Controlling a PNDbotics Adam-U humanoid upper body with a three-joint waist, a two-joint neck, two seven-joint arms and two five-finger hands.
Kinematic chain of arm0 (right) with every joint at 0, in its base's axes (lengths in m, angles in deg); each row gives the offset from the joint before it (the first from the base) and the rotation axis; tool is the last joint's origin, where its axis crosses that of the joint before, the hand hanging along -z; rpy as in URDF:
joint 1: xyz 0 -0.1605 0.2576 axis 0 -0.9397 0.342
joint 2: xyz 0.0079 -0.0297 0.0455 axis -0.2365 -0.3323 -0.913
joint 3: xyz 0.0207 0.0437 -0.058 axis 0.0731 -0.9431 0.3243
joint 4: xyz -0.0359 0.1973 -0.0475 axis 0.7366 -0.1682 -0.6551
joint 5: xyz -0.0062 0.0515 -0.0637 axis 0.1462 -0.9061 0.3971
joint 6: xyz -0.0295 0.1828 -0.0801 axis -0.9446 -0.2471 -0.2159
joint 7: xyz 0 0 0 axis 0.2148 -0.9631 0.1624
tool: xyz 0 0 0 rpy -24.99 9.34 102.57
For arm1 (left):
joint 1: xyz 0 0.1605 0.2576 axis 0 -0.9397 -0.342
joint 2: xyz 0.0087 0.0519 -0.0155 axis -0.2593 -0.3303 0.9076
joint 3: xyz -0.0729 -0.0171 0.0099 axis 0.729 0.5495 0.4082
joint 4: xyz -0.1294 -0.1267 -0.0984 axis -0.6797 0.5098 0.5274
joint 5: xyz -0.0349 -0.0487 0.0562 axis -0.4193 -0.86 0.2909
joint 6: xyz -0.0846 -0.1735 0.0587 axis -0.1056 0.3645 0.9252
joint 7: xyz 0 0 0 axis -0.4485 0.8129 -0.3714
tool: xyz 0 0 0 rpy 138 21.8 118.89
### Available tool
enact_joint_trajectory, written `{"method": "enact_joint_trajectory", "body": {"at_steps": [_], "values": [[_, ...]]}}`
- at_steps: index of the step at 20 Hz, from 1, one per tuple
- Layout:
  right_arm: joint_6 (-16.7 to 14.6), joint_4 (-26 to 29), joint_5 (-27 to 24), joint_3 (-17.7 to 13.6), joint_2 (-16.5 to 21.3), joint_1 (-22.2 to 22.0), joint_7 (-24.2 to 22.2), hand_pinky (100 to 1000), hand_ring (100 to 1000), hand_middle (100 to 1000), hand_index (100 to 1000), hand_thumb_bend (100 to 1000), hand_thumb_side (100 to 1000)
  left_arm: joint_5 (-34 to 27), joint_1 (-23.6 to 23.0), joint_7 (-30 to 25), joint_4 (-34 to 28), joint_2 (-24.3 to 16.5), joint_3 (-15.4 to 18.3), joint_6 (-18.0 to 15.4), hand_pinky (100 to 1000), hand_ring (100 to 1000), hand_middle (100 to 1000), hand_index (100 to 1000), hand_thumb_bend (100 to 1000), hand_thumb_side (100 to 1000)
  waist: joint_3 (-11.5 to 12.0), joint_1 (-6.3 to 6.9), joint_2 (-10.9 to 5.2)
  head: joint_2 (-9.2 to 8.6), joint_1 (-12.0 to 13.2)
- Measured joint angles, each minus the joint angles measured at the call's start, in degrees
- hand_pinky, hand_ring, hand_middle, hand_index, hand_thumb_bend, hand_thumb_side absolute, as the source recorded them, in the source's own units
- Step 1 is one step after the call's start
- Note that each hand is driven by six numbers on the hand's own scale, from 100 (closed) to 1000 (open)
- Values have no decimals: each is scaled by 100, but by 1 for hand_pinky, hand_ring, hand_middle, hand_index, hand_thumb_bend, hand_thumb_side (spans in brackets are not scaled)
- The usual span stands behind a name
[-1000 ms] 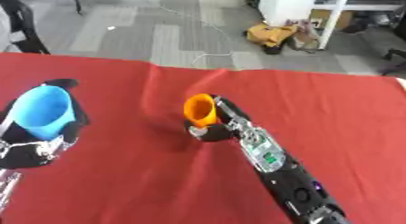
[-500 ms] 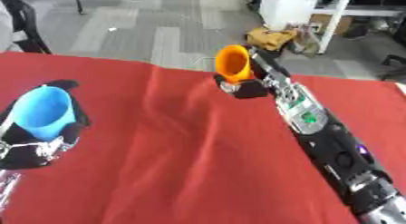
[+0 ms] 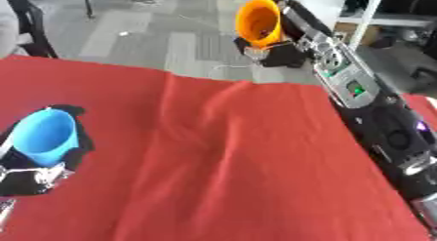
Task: Pour the contents of one cup into another cup.
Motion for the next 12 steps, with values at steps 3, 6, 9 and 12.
{"method": "enact_joint_trajectory", "body": {"at_steps": [3, 6, 9, 12], "values": [[-24, 155, 0, 134, -2, 150, -147, 602, 621, 339, 665, 219, 100, 147, 0, -89, 155, -25, -56, -87, 516, 338, 312, 751, 131, 100, -2, -35, -27, 0, 0], [-49, 282, 34, 268, -99, 308, -308, 605, 621, 341, 664, 221, 100, 320, 39, -166, 381, -25, -88, -168, 517, 338, 312, 753, 137, 100, -8, -68, -58, 1, 0], [-75, 316, 140, 416, -323, 472, -480, 604, 621, 340, 665, 222, 100, 464, 175, -210, 639, -13, -102, -259, 515, 337, 311, 754, 138, 100, -14, -108, -88, 2, -2], [-109, 309, 220, 552, -597, 606, -634, 603, 622, 339, 666, 223, 100, 584, 342, -199, 905, 59, -119, -357, 513, 336, 310, 755, 144, 100, -42, -129, -100, 3, -16]]}}
